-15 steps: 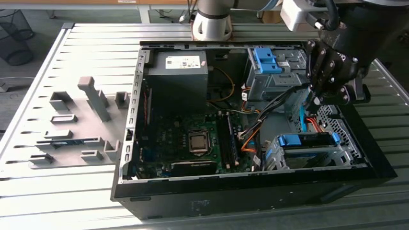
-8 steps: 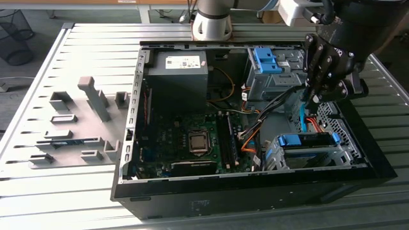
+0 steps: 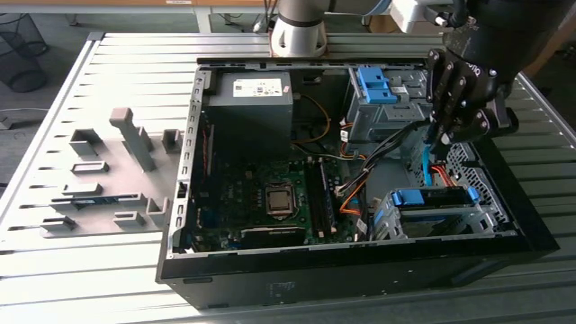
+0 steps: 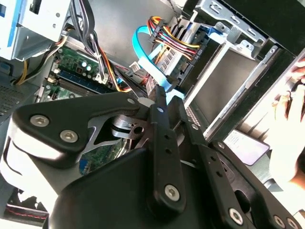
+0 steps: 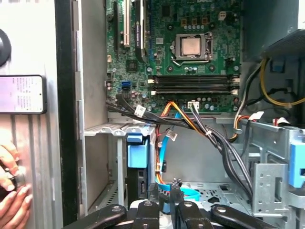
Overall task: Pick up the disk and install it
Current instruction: 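Insert the second disk wire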
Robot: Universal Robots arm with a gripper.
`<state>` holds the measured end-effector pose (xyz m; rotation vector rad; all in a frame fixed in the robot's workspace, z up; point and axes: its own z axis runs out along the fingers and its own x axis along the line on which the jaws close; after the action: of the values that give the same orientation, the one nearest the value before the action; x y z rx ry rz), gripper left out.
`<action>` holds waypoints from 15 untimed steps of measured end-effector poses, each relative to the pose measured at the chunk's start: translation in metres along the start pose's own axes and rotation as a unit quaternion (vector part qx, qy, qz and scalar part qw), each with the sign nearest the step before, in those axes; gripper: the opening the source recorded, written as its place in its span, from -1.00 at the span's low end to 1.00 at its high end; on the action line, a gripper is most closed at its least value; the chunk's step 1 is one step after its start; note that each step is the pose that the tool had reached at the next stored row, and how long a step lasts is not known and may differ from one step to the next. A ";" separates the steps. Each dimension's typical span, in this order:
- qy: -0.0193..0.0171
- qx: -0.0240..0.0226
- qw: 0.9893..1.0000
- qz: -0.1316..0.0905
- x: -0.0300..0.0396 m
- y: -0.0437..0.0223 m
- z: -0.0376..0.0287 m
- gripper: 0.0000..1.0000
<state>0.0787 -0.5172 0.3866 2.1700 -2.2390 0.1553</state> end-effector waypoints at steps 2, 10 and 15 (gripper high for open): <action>0.000 0.000 1.000 0.002 -0.0022 -0.0001 0.0009 -0.52; 0.013 0.000 1.000 0.004 -0.0066 -0.0009 0.0036 -0.52; 0.024 0.001 1.000 0.004 -0.0077 -0.0011 0.0063 -0.52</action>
<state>0.0804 -0.5101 0.3797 2.1356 -2.2223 0.2069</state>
